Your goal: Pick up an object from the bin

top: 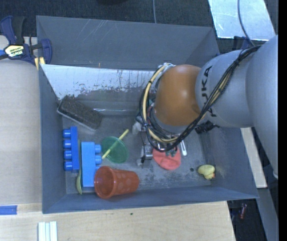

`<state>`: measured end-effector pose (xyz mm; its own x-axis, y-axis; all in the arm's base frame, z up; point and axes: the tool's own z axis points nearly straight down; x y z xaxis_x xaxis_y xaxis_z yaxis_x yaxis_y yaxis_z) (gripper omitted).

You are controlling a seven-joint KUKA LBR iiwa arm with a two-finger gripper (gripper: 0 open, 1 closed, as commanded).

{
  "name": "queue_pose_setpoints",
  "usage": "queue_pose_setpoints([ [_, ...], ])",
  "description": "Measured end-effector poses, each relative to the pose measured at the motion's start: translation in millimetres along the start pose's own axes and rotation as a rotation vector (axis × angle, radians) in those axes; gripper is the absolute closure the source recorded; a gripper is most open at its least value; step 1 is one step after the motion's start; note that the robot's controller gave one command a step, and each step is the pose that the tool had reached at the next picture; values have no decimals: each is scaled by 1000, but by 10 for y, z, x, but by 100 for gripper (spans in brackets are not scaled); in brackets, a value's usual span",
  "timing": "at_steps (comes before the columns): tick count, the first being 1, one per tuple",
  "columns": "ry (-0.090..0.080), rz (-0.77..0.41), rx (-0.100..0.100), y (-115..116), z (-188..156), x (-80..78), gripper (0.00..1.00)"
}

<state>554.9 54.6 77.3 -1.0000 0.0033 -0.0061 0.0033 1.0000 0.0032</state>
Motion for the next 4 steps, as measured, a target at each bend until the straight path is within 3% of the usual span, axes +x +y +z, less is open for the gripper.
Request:
queue_pose_setpoints([
  [1, 15, 24, -2, 106, -67, 277, 0],
  [2, 8, -142, -2, -101, -8, 163, 0],
  [4, 5, -181, -5, 339, -10, 186, 0],
])
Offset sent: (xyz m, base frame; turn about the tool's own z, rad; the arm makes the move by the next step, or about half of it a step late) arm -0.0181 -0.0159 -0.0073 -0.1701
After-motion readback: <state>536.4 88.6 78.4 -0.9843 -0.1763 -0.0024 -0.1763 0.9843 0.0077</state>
